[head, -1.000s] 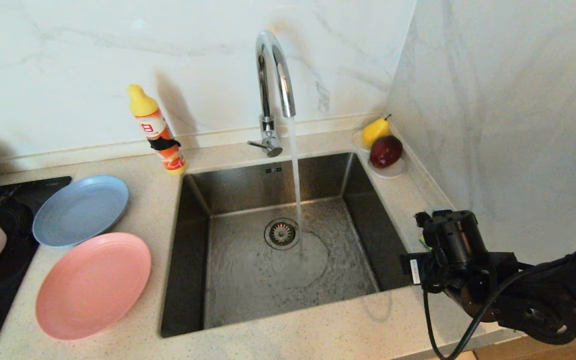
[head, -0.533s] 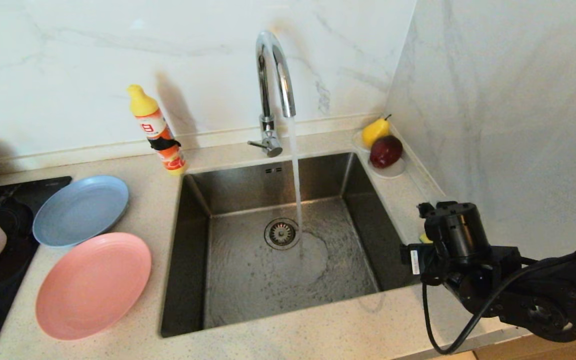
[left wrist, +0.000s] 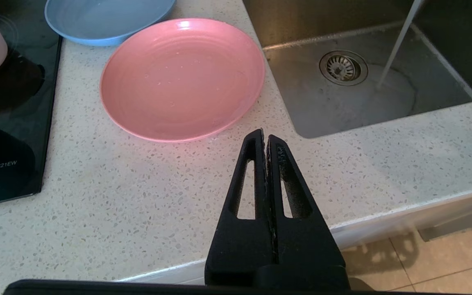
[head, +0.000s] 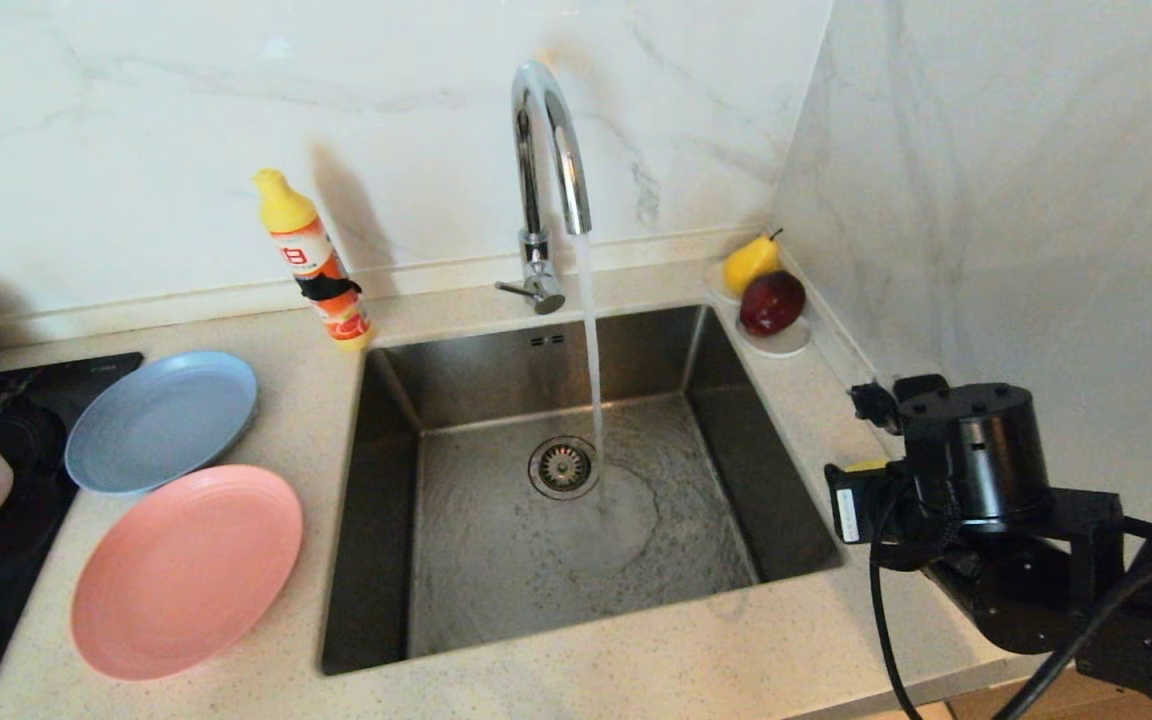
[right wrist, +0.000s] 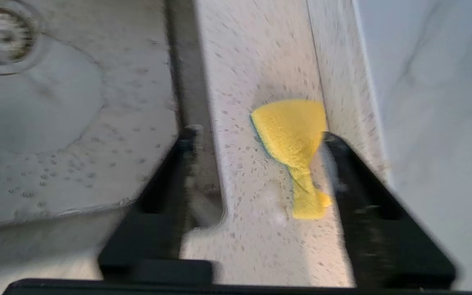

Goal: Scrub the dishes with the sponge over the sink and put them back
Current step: Turn off the faucet

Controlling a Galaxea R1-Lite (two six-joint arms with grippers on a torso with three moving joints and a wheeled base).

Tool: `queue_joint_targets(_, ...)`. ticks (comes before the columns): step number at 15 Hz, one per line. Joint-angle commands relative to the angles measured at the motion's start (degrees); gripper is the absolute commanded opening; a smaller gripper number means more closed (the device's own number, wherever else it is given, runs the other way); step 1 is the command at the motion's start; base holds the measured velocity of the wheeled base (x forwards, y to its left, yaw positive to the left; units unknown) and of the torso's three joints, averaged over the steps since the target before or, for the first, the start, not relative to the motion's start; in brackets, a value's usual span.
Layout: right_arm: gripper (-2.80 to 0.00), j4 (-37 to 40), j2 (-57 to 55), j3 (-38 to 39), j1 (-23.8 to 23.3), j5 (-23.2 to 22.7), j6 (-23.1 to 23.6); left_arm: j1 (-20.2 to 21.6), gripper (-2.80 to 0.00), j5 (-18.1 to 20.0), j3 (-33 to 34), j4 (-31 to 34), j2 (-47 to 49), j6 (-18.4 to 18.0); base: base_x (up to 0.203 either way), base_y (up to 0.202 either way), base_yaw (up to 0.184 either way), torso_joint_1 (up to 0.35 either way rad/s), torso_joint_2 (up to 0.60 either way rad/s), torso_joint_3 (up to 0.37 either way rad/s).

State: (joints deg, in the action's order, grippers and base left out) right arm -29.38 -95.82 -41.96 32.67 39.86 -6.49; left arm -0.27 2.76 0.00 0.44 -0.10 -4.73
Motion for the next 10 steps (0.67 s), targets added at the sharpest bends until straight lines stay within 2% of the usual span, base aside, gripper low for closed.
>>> queue_joint_targets(1,-2.8,-0.35,7.37,1.27,3.14,0.05,2.25,0.0,-2.8,0.05,0.26,0.0,0.01,-0.02,0.0,0.0,0.0,0.0,0.0,0.0)
queue_joint_targets(4,-2.8,-0.43,17.31,3.15,9.01,-1.11,5.61,0.0,-2.8,0.05,0.2,0.0,0.01,-0.02,0.0,0.0,0.0,0.0,0.0,0.0)
queue_joint_targets(5,-2.8,-0.51,21.15,3.67,9.91,-2.95,7.16,0.0,-2.8,0.05,0.23,0.0,0.01,-0.02,0.0,0.0,0.0,0.0,0.0,0.0)
queue_joint_targets(8,-2.8,-1.5,31.01,5.84,10.02,-11.81,9.97,0.0,-2.8,0.05,0.18,0.0,0.01,-0.02,0.0,0.0,0.0,0.0,0.0,0.0)
queue_joint_targets(10,-2.8,-1.84,36.18,8.82,7.97,-20.88,10.53,0.0,-2.8,0.05,0.24,0.0,0.01,-0.02,0.0,0.0,0.0,0.0,0.0,0.0)
